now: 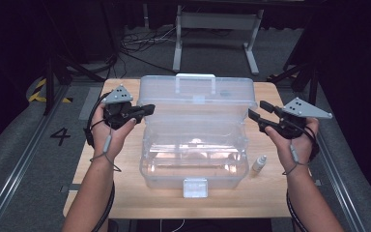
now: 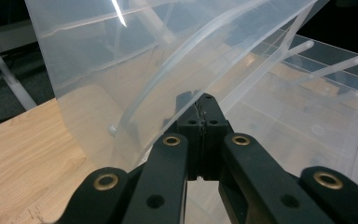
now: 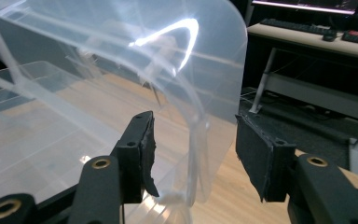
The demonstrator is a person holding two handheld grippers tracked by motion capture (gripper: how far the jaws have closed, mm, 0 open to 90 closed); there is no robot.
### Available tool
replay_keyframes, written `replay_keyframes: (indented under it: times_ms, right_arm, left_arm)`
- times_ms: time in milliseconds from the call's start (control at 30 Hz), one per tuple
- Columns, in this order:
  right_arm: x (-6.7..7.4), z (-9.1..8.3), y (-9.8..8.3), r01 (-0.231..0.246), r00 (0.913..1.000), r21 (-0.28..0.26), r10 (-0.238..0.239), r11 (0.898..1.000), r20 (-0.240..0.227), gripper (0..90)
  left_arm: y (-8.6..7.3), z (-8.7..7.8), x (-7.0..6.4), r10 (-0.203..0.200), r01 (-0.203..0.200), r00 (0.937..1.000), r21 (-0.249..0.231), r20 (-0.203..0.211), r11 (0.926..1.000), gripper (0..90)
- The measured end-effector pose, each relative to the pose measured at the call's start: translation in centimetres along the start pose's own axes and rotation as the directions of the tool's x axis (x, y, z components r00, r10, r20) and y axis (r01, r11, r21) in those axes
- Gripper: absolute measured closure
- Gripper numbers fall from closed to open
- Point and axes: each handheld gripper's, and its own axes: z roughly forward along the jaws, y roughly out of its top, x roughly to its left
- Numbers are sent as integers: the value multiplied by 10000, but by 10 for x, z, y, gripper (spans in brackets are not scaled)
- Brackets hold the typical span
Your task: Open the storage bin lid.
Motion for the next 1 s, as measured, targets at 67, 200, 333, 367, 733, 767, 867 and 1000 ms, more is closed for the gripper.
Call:
replay_keyframes:
  times_ms: [67,200,333,367,733,767,867,1000]
  right_arm:
    - [1,4,3,34,10000,-11,-33,10000,85,481]
    - [2,13,6,78,9995,-25,-78,10000,314,494]
    - [4,18,8,188,9991,20,-188,9998,378,517]
    - [4,20,9,238,9991,37,-240,9997,350,526]
    - [4,23,10,279,9956,-216,-259,9994,897,646]
    - [4,23,11,323,9946,-209,-300,9993,991,653]
    - [4,23,12,306,9941,-179,-285,9994,1048,667]
    - [3,25,13,366,9922,-79,-354,9993,1198,686]
  left_arm:
    - [0,0,0,-8,8,10000,9,27,10000,898]
    - [0,0,0,18,-18,10000,77,79,10000,898]
    - [-1,1,0,21,-22,10000,99,75,9999,898]
    - [-1,1,0,34,-35,10000,125,55,9999,898]
    - [-6,-2,0,-60,56,9999,385,103,9992,878]
    - [-7,-3,0,-54,50,9999,400,116,9992,877]
    - [-8,-4,-1,-72,68,9999,416,110,9991,874]
    - [-10,-7,-2,-49,45,9999,381,112,9993,873]
